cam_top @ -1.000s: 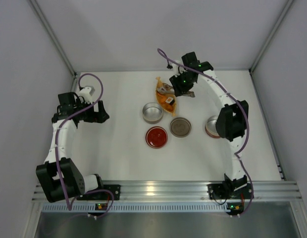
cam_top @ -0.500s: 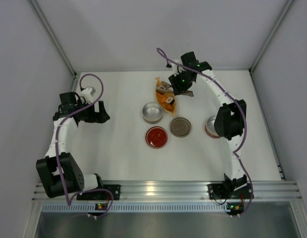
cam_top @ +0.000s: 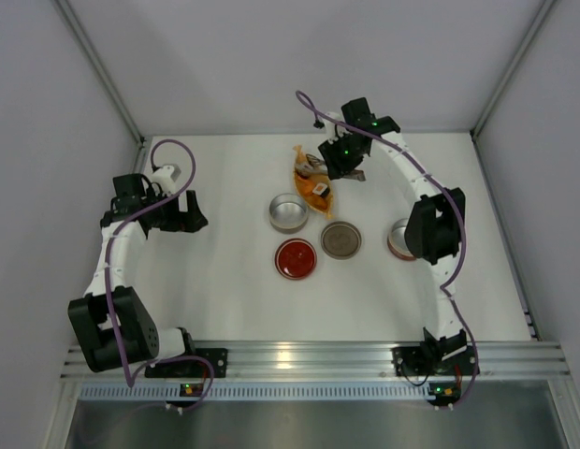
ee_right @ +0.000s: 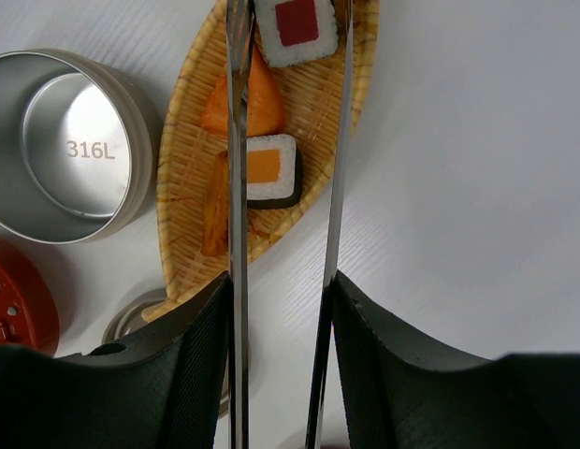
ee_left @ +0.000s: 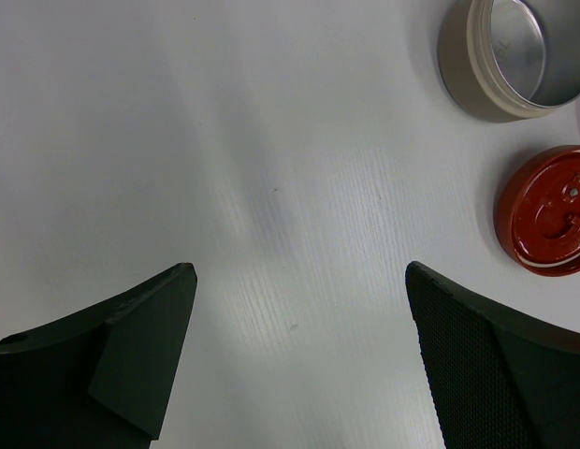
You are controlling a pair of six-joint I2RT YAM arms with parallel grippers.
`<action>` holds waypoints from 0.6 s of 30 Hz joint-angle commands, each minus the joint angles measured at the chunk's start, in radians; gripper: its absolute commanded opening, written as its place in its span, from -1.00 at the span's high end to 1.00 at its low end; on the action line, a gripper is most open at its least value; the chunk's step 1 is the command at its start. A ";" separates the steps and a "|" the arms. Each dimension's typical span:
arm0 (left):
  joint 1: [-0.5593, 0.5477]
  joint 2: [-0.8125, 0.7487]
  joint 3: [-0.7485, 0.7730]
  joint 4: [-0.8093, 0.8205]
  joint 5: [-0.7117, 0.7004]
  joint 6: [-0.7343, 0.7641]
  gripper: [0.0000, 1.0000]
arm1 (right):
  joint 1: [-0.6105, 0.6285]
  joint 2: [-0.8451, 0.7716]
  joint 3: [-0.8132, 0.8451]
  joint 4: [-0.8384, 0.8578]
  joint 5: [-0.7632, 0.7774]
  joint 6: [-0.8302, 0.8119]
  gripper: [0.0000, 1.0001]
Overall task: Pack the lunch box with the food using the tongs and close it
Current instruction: Pick up the fake food from the plate.
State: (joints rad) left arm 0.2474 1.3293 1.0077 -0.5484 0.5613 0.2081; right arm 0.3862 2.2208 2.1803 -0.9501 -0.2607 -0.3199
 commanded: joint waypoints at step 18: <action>0.004 0.011 0.015 0.036 0.026 -0.006 -0.96 | 0.022 -0.064 0.010 0.074 0.009 -0.022 0.11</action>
State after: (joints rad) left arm 0.2474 1.3342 1.0077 -0.5472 0.5613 0.2073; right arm 0.3862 2.2074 2.1799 -0.9356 -0.2546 -0.3233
